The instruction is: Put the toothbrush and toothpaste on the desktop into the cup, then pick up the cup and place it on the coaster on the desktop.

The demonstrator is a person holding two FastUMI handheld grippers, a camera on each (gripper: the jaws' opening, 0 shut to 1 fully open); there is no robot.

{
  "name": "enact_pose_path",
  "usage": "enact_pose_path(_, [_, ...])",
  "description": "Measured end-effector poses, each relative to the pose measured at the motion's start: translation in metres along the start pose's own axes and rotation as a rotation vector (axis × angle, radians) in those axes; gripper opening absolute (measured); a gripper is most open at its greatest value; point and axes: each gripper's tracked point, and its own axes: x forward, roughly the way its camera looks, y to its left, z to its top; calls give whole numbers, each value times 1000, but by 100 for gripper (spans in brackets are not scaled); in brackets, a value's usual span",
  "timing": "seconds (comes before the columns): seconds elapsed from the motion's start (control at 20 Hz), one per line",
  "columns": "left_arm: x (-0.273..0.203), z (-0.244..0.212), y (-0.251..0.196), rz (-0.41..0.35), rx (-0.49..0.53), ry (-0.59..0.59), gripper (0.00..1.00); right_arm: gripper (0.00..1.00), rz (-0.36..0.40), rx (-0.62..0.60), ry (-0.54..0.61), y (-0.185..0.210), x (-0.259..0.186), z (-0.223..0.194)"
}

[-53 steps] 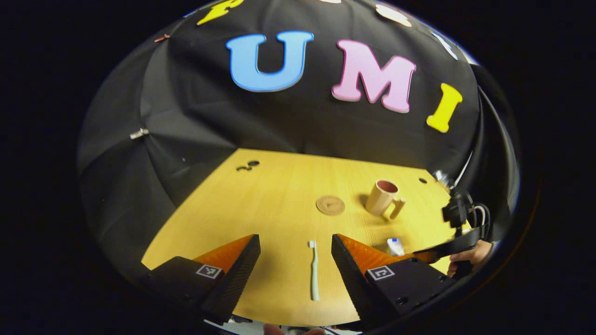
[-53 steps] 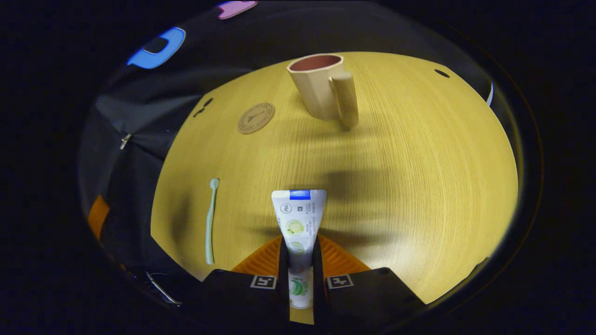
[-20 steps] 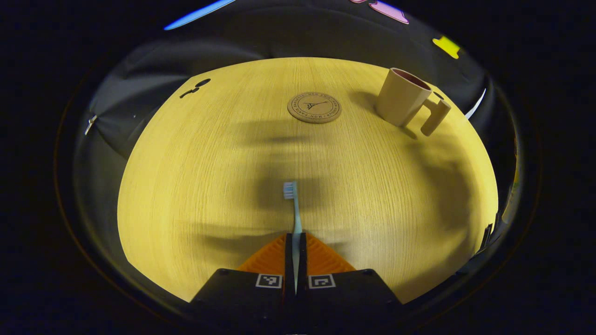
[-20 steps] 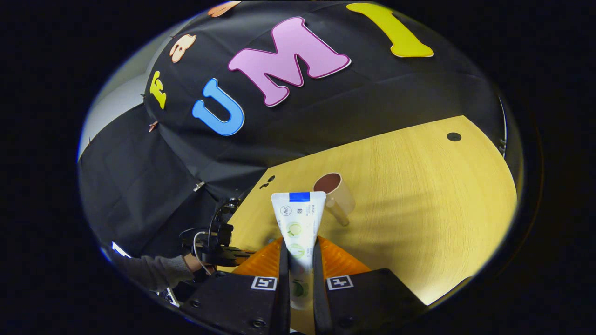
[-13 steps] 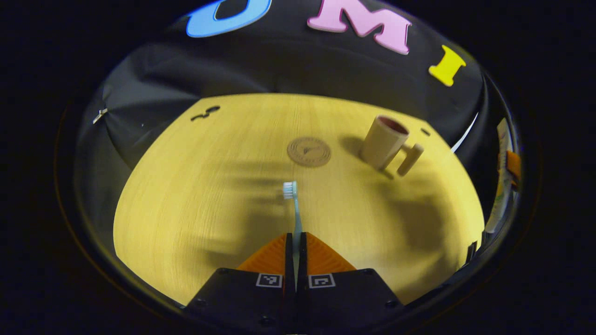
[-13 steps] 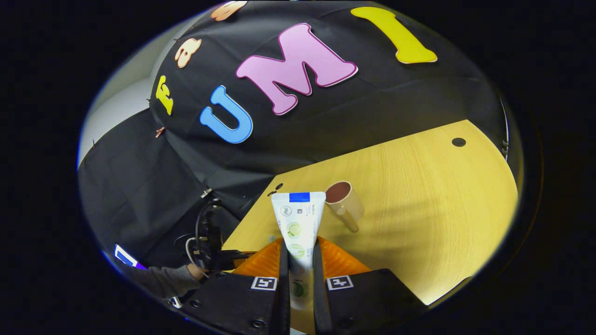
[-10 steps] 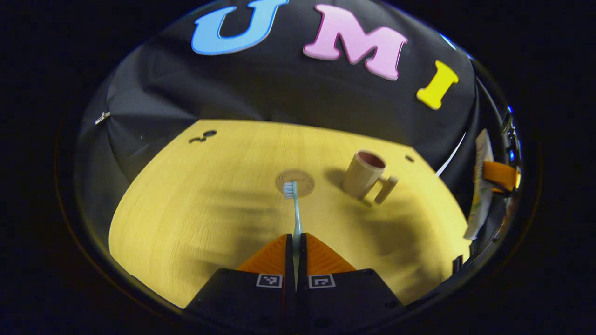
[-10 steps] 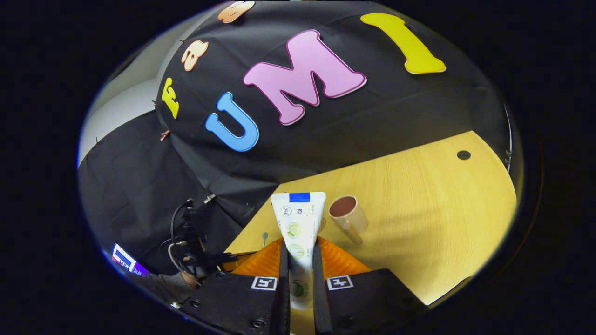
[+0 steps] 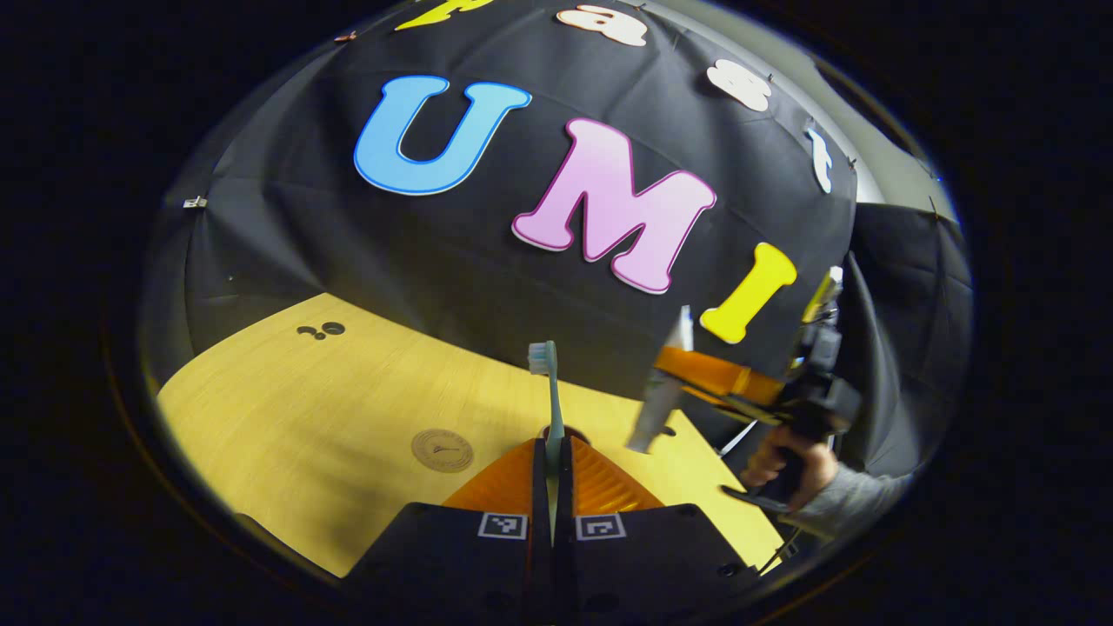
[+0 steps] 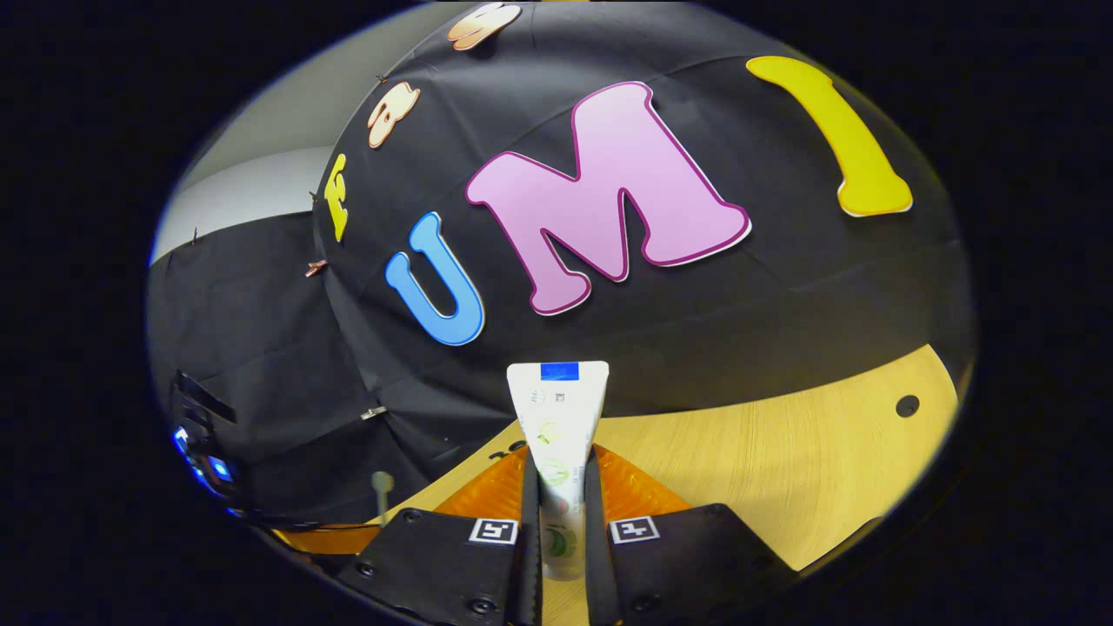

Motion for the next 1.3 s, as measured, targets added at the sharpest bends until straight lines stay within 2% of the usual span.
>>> enact_pose_path(0.15, [8,-1,-9,-13,-8,-39,6,23,-22,-27,31,-21,42,-33])
enact_pose_path(0.3, [16,-9,-11,-14,-13,-48,6,24,-42,-93,80,-37,65,-70])
enact_pose_path(0.5, [28,-17,-13,-14,-16,-44,6,24,-70,-138,158,-58,76,-106])
enact_pose_path(0.7, [39,-21,-11,-11,-32,-41,6,23,-93,-155,195,-69,77,-121])
enact_pose_path(0.75, [43,-22,-10,-11,-36,-41,6,18,-93,-163,196,-69,78,-123])
enact_pose_path(0.8, [45,-22,-9,-5,-37,-40,6,23,-94,-166,198,-69,78,-122])
enact_pose_path(0.9, [49,-22,-7,0,-39,-41,6,27,-100,-154,224,-70,75,-128])
enact_pose_path(0.95, [51,-23,-6,1,-41,-43,6,28,-97,-154,232,-69,74,-130])
enact_pose_path(1.05, [55,-22,-6,3,-41,-49,6,24,-94,-144,231,-67,70,-129])
enact_pose_path(1.1, [57,-20,-6,3,-43,-53,6,35,-91,-127,239,-65,68,-129])
enact_pose_path(1.2, [63,-18,-6,-2,-53,-64,6,46,-103,-103,230,-65,65,-123])
enact_pose_path(1.25, [67,-16,-7,-7,-60,-72,6,37,-105,-82,225,-65,62,-118])
enact_pose_path(1.3, [72,-11,-8,-12,-68,-87,6,48,-98,-51,219,-63,59,-113])
